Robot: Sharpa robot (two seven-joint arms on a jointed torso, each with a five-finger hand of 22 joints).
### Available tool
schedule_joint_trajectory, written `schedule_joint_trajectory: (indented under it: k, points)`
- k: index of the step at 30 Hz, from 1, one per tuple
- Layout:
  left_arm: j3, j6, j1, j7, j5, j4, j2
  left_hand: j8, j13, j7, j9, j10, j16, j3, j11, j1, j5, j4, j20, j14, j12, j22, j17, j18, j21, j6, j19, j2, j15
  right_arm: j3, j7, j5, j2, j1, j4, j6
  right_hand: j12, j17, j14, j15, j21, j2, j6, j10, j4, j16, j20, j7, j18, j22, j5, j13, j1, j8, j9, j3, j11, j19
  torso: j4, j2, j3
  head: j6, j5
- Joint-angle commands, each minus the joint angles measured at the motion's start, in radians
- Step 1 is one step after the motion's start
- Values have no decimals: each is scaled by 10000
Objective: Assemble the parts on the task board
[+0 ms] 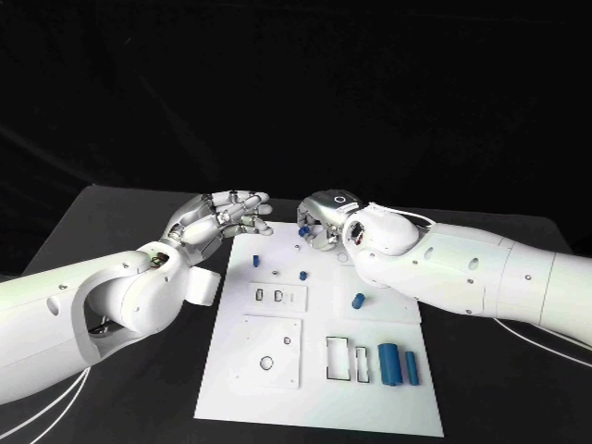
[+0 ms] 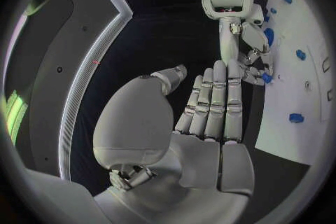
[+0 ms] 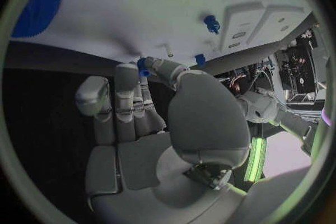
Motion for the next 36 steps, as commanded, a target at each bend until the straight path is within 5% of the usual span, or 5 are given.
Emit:
schedule_joint_trajectory:
  k: [1, 7, 25, 31, 36]
  points:
    - [8, 125, 13, 89, 18, -4, 26, -5, 10, 356, 15, -19, -61, 40, 4, -40, 9, 19, 12, -16, -45, -8, -13, 39, -45, -28, 10, 67, -12, -12, 36, 90, 24, -25, -65, 124, -234, -242, -151, 115, -342, -208, -503, -520, 43, -170, 99, 153, 12, -441, 25, -158, -100, -465, 332, 56, 159, -289, 8, -8, -3, -13, -20]
    - [7, 129, 13, 67, 18, -77, 14, -10, 9, 360, 16, -29, -75, 35, 9, -54, 9, 28, 15, -17, -51, -15, -16, 38, -52, -40, 9, 62, -7, -13, -29, 171, -78, -25, -12, -2, -168, -490, -265, 189, -955, -490, -2144, -1265, 242, -363, 211, 313, 137, -1062, -2, -306, -86, -1594, 29, -616, 243, -580, 23, -18, 24, -7, -15]
    - [2, 90, 7, 128, 130, -362, -45, -51, -3, 382, 18, -114, -128, -5, 37, -161, 8, 113, 36, -6, -92, -54, -26, 36, -89, -127, 9, 58, 19, 136, -304, 2173, -2890, 163, 2678, -607, 1478, -548, -62, -19, -479, -470, -563, 495, 483, -84, 47, 206, -27, -112, 21, 175, 477, -1214, 155, -1021, -35, 109, -208, -237, 132, 44, -124]
    - [0, 127, 0, 120, 132, -413, -25, -51, -2, 381, 19, -114, -130, -5, 37, -160, 9, 113, 36, -4, -92, -55, -26, 36, -91, -128, 10, 59, 19, 169, -435, 3279, -3552, 226, 3016, 65, 4316, 1571, 383, -172, 54, -724, -924, 572, 507, 1608, -116, 63, -185, 754, 5, 2514, 478, -1267, 152, -1747, -224, 512, -316, -260, 162, -8, -125]
    - [-1, 202, -10, 96, 120, -463, 25, -49, -1, 381, 22, -112, -135, -4, 35, -158, 9, 113, 37, -4, -90, -59, -26, 36, -95, -126, 10, 62, 19, 176, -386, 3710, -3798, 242, 2844, 747, 8902, 4570, 802, -101, 488, -383, -1858, 44, 1021, 3764, -44, 104, -298, 1505, 75, 7053, 898, -803, 421, -3455, -165, 817, -302, -239, 159, -19, -201]
